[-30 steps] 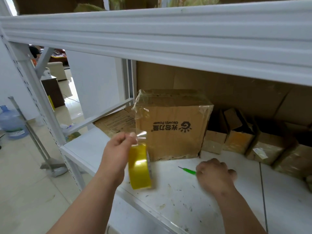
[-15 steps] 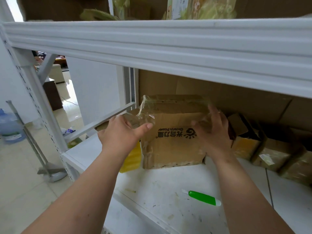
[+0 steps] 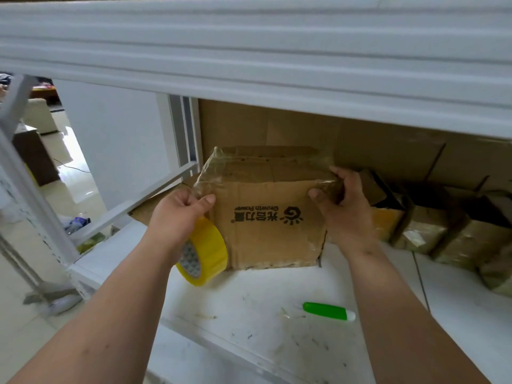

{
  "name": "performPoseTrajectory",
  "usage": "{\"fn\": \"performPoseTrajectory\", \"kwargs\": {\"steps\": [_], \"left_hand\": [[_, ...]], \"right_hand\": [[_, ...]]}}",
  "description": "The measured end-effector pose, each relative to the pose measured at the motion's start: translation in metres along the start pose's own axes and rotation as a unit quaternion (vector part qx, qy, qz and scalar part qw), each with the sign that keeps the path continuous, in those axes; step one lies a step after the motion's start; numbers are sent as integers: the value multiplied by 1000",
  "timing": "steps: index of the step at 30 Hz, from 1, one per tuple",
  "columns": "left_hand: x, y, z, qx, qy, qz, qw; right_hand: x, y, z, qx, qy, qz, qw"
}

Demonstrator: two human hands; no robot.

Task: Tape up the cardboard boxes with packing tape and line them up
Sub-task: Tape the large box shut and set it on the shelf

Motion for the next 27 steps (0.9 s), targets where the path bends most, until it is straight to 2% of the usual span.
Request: {"fn": "performPoseTrajectory", "kwargs": {"steps": [3, 8, 12, 15, 20, 27], "left_hand": [[-2, -4, -11, -22, 66, -5, 998], [23, 4, -20, -93, 120, 44, 987], [48, 28, -20, -185, 98, 81, 975], [69, 46, -18, -208, 69, 107, 970], [104, 93, 9, -247, 22, 140, 959], [116, 174, 75, -329, 52, 96, 938]], "right_hand": [[-11, 7, -6, 27, 17, -31, 999], [-26, 27, -24, 37, -28, -72, 996], [-35, 49, -53, 40, -73, -86, 993], [-37, 69, -83, 59, -92, -94, 990], [-31, 111, -143, 89, -54, -99, 990], [-17, 183, -245, 140, 7, -102, 985]]}}
Point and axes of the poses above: each hand's wrist, its own y-axis away from the middle knuckle, its own z-axis out of the palm, x = y × z, the point moved 9 cm from there along -y, towards the middle knuckle, and after that the axes turned 6 degrees about z, right-handed, at the moved point
